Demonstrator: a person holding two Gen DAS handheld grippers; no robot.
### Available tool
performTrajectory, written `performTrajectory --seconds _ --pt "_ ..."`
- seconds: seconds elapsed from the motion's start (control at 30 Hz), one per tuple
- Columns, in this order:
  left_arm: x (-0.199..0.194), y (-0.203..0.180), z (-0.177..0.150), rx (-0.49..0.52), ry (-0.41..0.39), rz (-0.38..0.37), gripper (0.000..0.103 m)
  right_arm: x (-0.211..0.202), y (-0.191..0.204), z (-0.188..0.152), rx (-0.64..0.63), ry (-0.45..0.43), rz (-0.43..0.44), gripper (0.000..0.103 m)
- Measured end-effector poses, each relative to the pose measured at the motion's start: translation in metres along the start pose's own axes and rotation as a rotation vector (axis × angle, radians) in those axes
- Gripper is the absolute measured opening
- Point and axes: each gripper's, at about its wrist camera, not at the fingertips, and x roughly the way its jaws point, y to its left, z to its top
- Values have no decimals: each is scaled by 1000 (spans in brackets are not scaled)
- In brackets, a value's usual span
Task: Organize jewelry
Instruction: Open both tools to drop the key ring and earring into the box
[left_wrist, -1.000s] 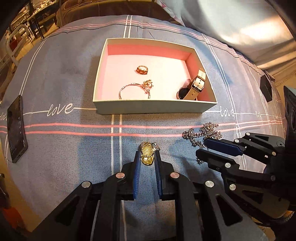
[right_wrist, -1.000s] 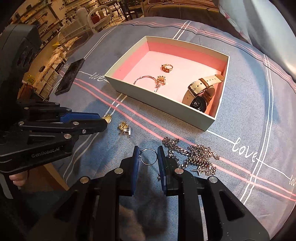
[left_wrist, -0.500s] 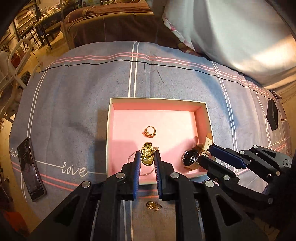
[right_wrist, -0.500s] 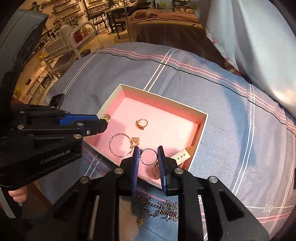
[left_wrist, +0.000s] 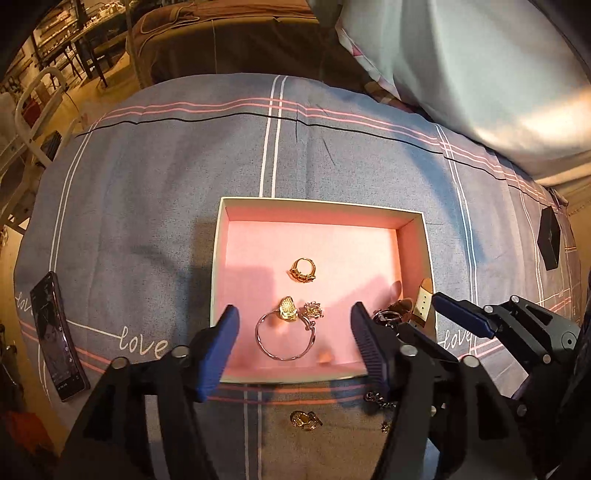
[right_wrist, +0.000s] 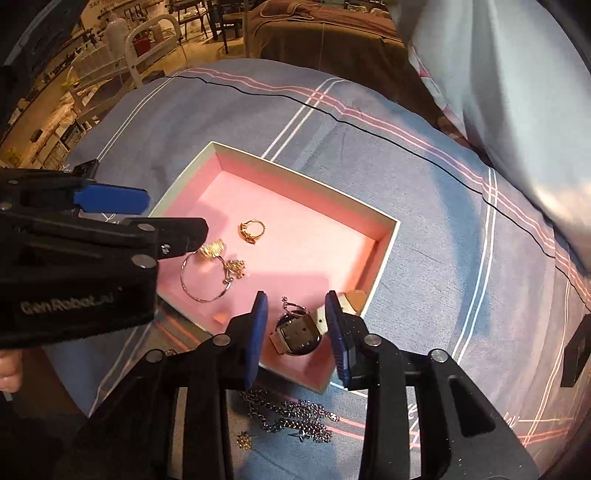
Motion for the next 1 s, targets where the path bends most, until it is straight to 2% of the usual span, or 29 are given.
performTrajectory --seconds 0.07,0.17,0.23,0.37,0.4,0.47,0.5,0.63,0.73,0.83,1.0 --pt "-6 1 -11 30 -2 -13 69 -6 -12 -20 55 -4 14 43" --pt "-8 6 -41 53 12 -8 75 -9 -24 -61 138 17 100 43" --pt "-1 13 -66 54 54 1 75 -6 -23 -90 170 53 136 43" --pt "27 27 -109 57 178 55 75 1 -13 -129 207 106 149 44" --pt "32 29 -115 58 194 63 75 2 -10 -135 212 113 156 47" --pt "39 31 -119 61 201 71 75 2 -5 -140 210 117 152 57" --pt "40 31 -118 65 197 70 75 2 -4 -141 208 118 151 58" --pt "48 19 -112 121 181 79 75 -4 0 -144 220 111 160 58" --pt "51 11 -105 132 175 44 75 -7 0 -144 223 111 151 58" --pt "58 3 -101 157 173 47 75 -7 -2 -145 233 119 144 58" --pt "72 -5 -103 192 221 41 75 -6 -4 -149 247 131 146 58"
